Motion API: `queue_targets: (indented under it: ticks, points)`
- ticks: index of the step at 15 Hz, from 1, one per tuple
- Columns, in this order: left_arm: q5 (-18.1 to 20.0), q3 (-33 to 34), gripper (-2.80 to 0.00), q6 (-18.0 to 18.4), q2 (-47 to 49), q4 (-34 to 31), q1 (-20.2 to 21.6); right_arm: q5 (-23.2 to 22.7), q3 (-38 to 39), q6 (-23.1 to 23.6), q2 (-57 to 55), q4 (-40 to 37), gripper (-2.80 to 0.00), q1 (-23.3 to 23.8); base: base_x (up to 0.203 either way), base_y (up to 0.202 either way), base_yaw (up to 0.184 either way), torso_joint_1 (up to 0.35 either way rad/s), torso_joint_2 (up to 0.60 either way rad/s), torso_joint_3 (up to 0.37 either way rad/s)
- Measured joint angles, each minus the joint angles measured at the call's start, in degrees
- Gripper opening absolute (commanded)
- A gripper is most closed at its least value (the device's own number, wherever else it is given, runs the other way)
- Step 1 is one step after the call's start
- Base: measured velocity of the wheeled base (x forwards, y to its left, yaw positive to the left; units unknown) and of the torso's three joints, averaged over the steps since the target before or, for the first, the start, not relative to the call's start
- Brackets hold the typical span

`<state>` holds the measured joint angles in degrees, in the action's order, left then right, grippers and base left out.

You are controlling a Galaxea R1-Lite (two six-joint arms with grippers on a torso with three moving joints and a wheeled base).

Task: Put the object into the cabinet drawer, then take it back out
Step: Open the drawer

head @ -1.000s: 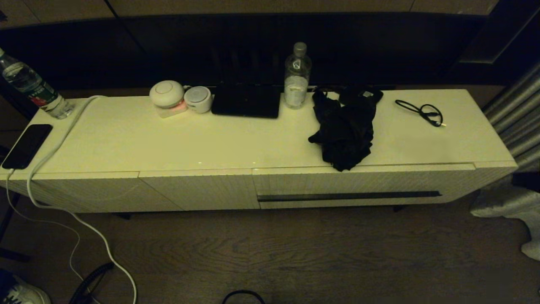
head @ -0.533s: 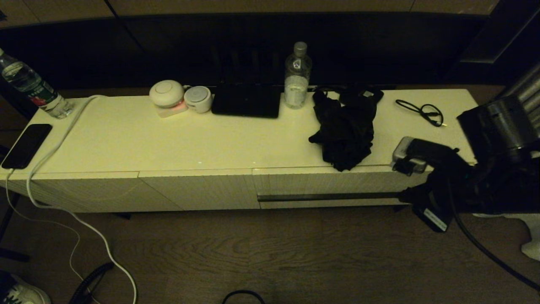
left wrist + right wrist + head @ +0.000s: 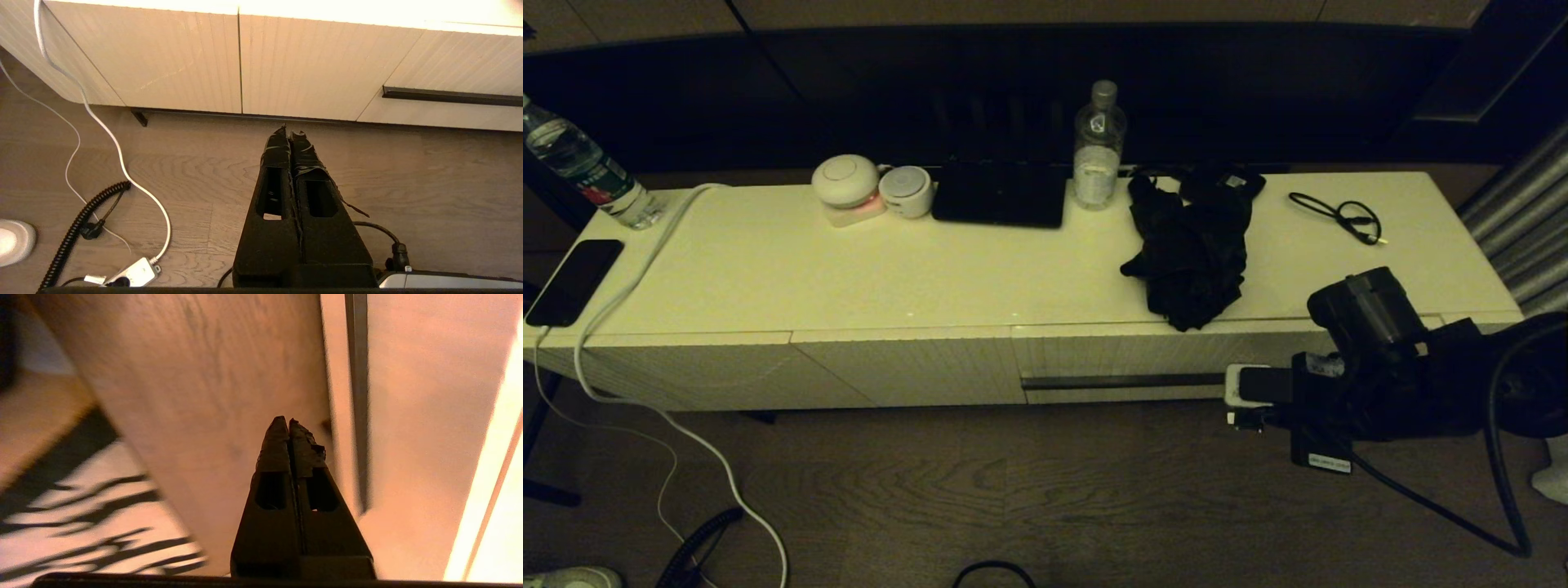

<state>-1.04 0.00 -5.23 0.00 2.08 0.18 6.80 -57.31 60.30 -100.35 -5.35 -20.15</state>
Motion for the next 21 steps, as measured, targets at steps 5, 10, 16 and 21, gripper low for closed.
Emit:
queue_targets:
  ticks: [5, 10, 16, 21]
  points:
    - [0.00, 0.00, -2.80, 0.00, 0.00, 0.00, -0.05, -3.04, 5.74, 10.54, -4.50, 13.89, -2.80, 2.16, 0.000, 0.000, 0.000, 0.000, 0.00, 0.000]
    - [0.00, 0.00, -2.80, -0.01, 0.00, 0.00, -0.02, -4.06, 10.17, 13.37, -8.37, 22.35, -2.80, 3.42, 0.000, 0.000, 0.000, 0.000, 0.00, 0.000]
    - [0.02, 0.00, -2.80, 0.00, 0.00, 0.00, -0.02, -4.81, 10.51, 15.93, -11.85, 23.91, -2.80, 4.76, 0.000, 0.000, 0.000, 0.000, 0.00, 0.000]
    - [0.02, 0.00, -2.80, 0.00, 0.00, 0.00, -0.05, -4.66, 10.56, 13.26, -10.10, 22.27, 0.00, 4.97, 0.000, 0.000, 0.000, 0.000, 0.00, 0.000]
